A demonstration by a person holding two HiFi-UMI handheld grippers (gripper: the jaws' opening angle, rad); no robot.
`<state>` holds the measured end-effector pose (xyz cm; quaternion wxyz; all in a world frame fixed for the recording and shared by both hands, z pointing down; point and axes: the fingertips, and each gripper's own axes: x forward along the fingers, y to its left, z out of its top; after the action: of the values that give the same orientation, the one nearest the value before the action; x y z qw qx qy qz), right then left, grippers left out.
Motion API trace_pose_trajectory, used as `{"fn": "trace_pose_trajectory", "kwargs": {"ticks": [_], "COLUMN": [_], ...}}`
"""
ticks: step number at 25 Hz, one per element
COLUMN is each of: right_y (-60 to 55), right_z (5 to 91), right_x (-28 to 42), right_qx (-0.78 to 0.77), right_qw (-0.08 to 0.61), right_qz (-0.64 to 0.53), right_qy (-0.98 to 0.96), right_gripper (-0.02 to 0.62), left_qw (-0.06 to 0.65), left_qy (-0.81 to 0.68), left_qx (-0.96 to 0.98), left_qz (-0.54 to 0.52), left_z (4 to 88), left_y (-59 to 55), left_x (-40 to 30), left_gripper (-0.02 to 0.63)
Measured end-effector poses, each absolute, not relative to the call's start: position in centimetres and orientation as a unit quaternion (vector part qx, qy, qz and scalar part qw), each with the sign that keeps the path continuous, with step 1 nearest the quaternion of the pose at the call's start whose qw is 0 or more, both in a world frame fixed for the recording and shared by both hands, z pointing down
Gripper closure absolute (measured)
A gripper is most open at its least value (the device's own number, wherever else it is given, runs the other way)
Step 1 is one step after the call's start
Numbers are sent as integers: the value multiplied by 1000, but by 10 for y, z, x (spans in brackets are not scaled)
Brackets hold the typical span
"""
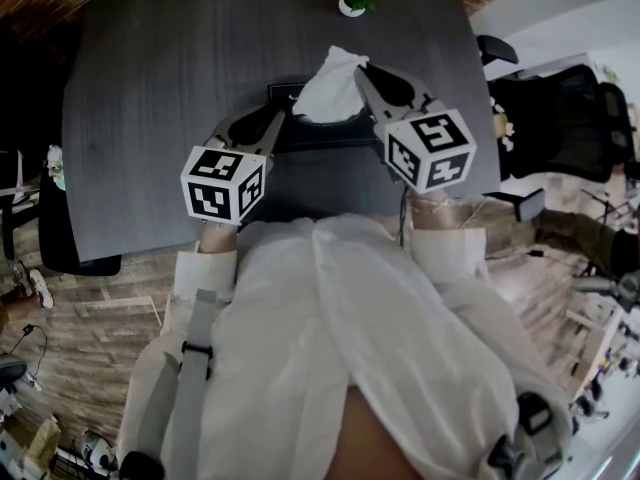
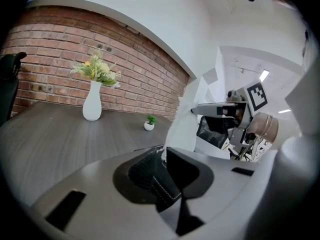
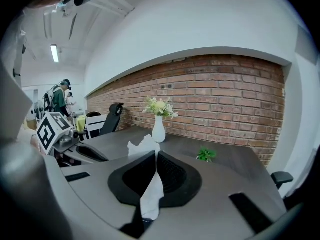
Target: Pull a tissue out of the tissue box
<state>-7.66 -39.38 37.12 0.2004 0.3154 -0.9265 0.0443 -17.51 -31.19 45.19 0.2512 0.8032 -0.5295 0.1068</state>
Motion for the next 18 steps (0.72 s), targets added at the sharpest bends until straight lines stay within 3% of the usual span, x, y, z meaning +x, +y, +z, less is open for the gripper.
{"fn": "trace_pose_trajectory", "kwargs": {"ticks": [18], "right_y": [-380], "right_z": [328], "right_x": [-58], "right_qx": [337], "right_qw": [120], "right_qz": [35], "right_qy": [-933], "right_gripper": [580], "left_qw": [223], "left_qy": [-531], "left_qx": [814], "left_qz": [76], "left_z": [413], "left_y": [-308], "left_x": [-168], "left_gripper": [543]}}
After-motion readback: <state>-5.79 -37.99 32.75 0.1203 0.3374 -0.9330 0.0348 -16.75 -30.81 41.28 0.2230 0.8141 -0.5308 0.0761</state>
